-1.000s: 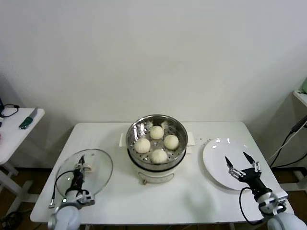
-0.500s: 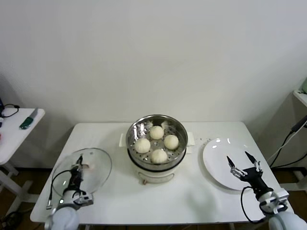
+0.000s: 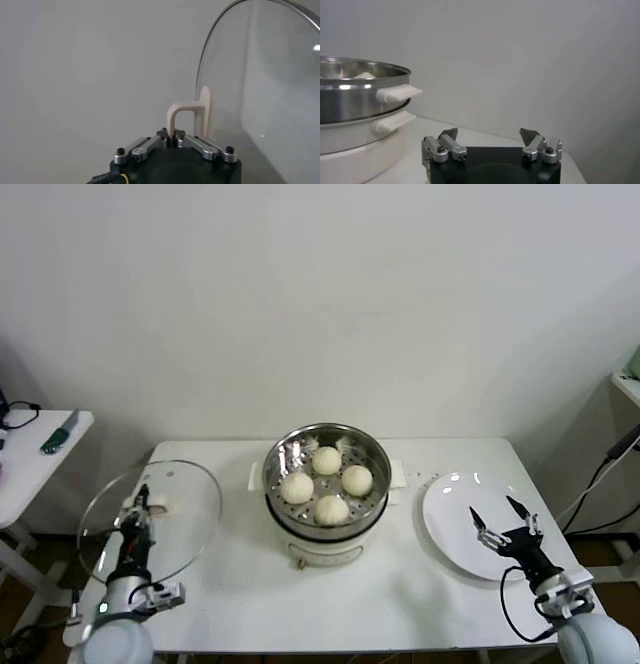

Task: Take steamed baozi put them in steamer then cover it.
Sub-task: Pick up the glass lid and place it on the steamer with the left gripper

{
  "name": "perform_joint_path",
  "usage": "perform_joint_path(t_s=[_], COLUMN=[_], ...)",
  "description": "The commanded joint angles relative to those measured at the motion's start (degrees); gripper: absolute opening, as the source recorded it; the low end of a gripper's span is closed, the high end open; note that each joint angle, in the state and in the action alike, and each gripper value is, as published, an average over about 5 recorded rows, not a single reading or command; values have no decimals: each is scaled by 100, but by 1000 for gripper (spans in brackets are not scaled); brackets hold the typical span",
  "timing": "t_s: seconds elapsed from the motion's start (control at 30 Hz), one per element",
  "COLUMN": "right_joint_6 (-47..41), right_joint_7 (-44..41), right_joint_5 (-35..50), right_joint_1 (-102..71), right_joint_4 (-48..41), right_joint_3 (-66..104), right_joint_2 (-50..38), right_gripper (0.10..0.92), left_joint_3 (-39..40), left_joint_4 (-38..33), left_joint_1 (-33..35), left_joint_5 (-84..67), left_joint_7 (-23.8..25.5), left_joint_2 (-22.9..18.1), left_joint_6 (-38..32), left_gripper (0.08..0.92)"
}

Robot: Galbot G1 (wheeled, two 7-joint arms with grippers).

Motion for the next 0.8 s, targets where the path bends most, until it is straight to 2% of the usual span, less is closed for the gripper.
perform_joint_path(t_s=[0.03,0.2,0.3,0.43,0.53,0.67,0.8], right_joint_6=[-83,-147,-165,-155,-138,-123,-101], right_joint_7=[56,129,159,168,167,164,154], right_joint_5=[-130,-202,-233,-295,-321,-332,-332], right_joint_1=[369,622,717,742,735,716,673], right_joint_4=[-199,-367,-449,-529,-582,-625,-652], right_joint_3=[-375,-626,-702,-707,-658,-580,-493], right_joint_2=[-148,-285,-276,-218,-186,-174,-163], right_gripper=[823,823,823,823,823,823,823], left_joint_3=[615,1740,2543,3441,3896,4294,4535], left_joint_4=[-1591,-1512,-1376,-1142,-976,-726,-355], left_joint_1=[225,-769,-1557,-2513,-2987,-3330,-3479], left_joint_5=[-667,-806,-662,-219,120,473,819], left_joint_7=[46,526,898,1540,2021,2392,2554], left_joint_2=[1323,1829,1778,1452,1167,745,191], left_joint_6=[1390,1958,2275,2590,2671,2671,2671], left_gripper=[149,149,149,149,149,149,149])
